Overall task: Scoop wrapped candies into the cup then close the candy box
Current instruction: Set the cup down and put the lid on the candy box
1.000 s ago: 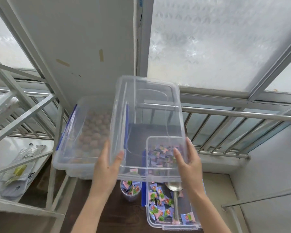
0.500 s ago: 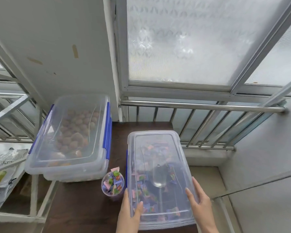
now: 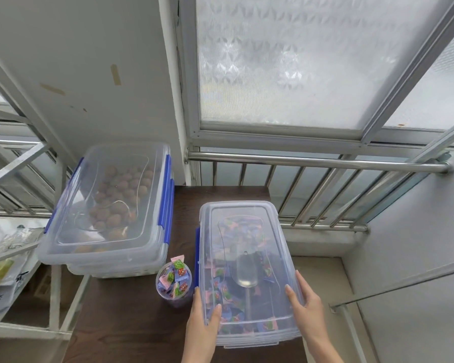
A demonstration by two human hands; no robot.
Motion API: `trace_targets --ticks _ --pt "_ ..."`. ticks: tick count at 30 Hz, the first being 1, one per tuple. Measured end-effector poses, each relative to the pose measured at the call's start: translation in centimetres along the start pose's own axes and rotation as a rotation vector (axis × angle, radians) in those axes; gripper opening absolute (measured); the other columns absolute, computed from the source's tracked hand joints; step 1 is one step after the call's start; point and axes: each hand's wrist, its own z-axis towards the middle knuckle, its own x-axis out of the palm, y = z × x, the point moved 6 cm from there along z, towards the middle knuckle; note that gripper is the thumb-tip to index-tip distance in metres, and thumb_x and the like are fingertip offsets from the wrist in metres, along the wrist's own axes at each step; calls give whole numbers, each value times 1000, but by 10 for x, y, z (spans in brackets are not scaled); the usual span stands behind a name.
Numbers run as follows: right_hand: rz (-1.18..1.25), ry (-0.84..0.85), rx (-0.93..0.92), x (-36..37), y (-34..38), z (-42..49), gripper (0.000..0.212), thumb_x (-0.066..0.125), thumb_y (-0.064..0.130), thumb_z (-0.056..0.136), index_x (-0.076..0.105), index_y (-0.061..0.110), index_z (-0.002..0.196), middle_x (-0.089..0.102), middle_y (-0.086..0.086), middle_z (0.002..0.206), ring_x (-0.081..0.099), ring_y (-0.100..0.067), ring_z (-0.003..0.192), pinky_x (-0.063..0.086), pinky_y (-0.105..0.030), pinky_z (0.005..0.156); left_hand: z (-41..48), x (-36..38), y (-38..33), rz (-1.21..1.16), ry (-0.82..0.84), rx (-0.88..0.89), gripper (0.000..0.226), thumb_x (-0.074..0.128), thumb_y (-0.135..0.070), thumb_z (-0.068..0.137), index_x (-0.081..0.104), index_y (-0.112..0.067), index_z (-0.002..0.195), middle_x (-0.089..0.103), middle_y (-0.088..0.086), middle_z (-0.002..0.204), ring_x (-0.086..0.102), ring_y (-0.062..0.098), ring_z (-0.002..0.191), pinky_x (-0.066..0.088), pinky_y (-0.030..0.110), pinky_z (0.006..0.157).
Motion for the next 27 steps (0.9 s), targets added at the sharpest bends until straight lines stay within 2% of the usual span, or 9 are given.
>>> trace_targets --ticks 3,6,8,14,19,23,27 --pt "10 -1 5 1 -6 -1 57 63 21 91 43 18 144 47 7 145 41 -11 136 33 -40 115 0 1 7 15 -13 -9 72 58 -24 93 18 -18 152 29 3 158 31 23 143 25 36 116" --pt "27 -6 9 5 -12 -5 56 62 19 91 43 18 143 48 9 143 42 -10 134 34 -37 114 3 2 20 37 -25 -19 73 60 -24 92 18 -19 151 25 5 160 29 23 145 25 41 119" --pt "43 -5 9 8 -15 -8 56 62 18 91 43 19 143 48 12 140 42 -8 132 34 -34 113 3 3 23 34 -29 -45 75 60 -23 92 15 -16 152 23 6 160 29 24 145 24 39 119" --pt "62 -21 20 11 -23 -9 57 63 18 91 42 22 143 46 16 140 39 -7 134 32 -36 115 2 5 25 10 -25 -54 80 58 -22 93 5 -16 153 21 6 161 26 24 146 20 37 119" --pt "45 -3 15 11 -24 -10 58 62 23 91 40 24 145 44 13 146 39 -8 137 32 -40 116 5 4 30 -86 -37 -104 76 66 -19 88 24 -19 151 45 7 148 45 25 134 33 40 113" --pt "115 39 44 7 -27 -6 60 67 18 87 43 21 142 50 8 142 47 -7 130 37 -39 113 6 0 34 -140 -70 -99 66 73 -13 82 43 -17 141 58 5 134 54 20 120 39 36 107" --pt "252 121 103 3 -33 -1 80 82 34 68 49 22 139 56 8 139 52 -9 129 40 -43 110 7 0 37 -182 -65 -98 62 76 -9 79 49 -16 135 62 5 127 57 20 117 42 34 102"
